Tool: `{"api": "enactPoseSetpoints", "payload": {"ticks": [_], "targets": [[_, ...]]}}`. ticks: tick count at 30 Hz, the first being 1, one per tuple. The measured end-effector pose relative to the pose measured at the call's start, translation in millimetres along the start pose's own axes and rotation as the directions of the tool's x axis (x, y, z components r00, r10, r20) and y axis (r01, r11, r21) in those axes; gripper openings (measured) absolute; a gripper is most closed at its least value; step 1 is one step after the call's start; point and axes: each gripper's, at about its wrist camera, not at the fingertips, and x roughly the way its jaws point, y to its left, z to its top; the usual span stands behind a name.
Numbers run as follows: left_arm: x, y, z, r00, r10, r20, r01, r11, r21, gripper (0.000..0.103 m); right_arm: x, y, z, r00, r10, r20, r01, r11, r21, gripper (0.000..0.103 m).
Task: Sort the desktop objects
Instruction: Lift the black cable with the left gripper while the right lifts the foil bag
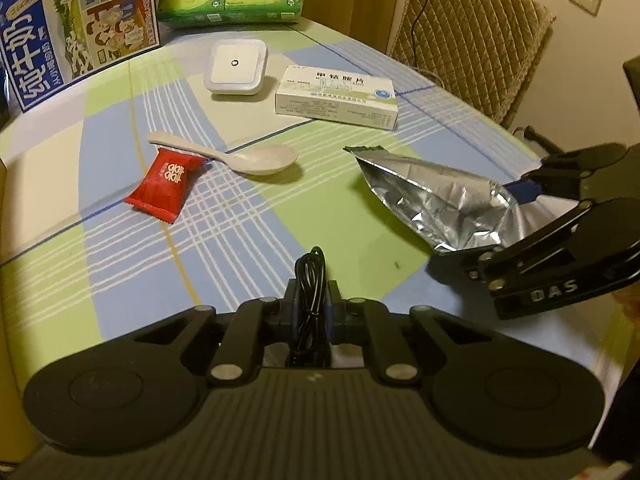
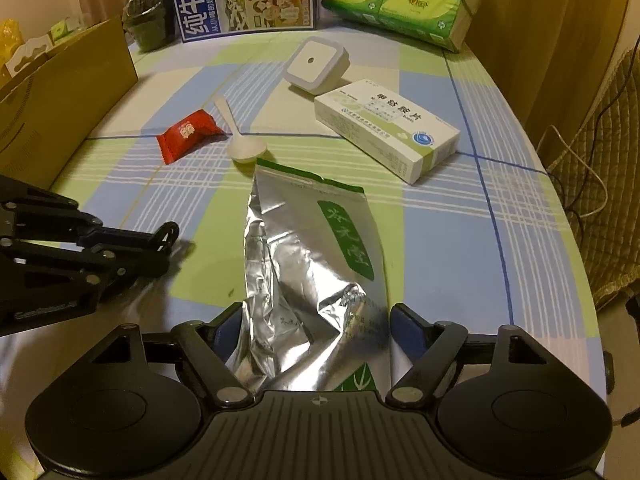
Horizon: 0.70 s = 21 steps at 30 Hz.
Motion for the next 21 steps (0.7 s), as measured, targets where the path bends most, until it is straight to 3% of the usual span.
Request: {"api": "enactPoseSetpoints", "payload": {"ticks": [7, 12, 21], "targets": [[-9, -3, 4, 1.000, 0.008, 0.025, -0.008, 1.000, 0.003, 0.008, 6, 1, 4, 1.000, -0.004, -0.004, 0.004, 1.000, -0.008, 0.075], [-10, -3, 4, 1.000, 0.012, 0.020, -0.012, 1.000, 0.004, 0.008, 3, 4, 6, 0.999, -0.033, 0.006, 0.033, 0.999, -0.009, 0.054], [-19, -1, 6, 0.999, 0.024, 0.021, -0.023, 0.999, -0.027, 0.008, -16, 4, 4, 0.997, -0.029, 0.067, 0.027, 0.999, 0.035, 0.050]]}}
